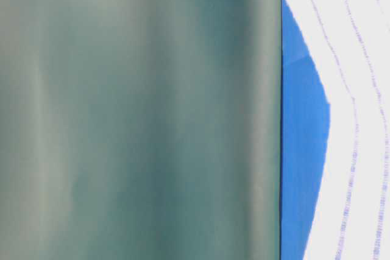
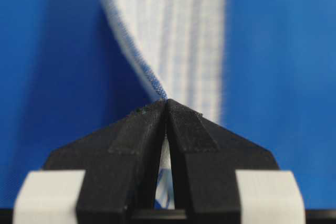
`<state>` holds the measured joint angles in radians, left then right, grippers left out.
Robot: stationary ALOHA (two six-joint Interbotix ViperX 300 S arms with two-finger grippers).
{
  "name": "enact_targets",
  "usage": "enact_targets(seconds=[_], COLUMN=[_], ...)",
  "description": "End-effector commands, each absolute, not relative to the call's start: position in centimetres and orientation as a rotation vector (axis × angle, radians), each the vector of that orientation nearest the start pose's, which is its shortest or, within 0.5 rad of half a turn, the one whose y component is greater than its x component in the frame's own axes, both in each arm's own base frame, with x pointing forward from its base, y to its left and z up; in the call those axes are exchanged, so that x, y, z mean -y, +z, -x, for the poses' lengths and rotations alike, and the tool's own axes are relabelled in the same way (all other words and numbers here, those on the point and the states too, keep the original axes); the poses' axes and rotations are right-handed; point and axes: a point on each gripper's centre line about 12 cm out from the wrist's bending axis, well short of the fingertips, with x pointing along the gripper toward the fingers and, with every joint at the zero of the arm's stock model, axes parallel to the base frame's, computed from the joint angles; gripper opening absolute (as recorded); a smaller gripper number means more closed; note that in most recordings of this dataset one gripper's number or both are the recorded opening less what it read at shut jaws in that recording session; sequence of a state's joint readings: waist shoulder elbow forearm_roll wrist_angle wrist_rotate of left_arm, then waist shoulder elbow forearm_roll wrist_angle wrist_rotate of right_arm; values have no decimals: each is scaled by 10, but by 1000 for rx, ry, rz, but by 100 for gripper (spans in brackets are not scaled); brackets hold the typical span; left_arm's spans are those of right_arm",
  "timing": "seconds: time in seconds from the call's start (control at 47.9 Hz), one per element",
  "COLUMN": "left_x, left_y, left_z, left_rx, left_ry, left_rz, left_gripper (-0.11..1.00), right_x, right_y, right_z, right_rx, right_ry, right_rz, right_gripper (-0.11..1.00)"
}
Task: Fold the blue towel.
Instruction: 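Lift the strip and rotate it vertical, laying it down lengthwise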
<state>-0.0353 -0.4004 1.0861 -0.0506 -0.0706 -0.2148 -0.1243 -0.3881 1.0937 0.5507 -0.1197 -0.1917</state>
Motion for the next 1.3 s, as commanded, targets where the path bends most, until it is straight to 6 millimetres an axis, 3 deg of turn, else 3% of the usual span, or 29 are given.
enact_targets(seconds=[0.0, 0.23, 0.522, 0.898, 1.274], left_x=[20, 33, 42, 58, 71], left_y=[183, 195, 206, 213, 219], left_z=[-277, -296, -344, -396, -443], left_rx=[-539, -446, -425, -385, -319], left_ry=[11, -31, -42, -75, -100], left_rz=[264, 295, 295, 293, 278], left_gripper=[2, 2, 2, 2, 2], right_x=[55, 92, 129, 161, 176], right_y=[180, 194, 210, 217, 221], right_z=[-273, -288, -317, -340, -337], right_rx=[-528, -504, -470, -454, -447], right_ry=[-313, -396, -453, -494, -526], right_rz=[-350, -316, -269, -225, -209], right_gripper=[3, 3, 3, 3, 3])
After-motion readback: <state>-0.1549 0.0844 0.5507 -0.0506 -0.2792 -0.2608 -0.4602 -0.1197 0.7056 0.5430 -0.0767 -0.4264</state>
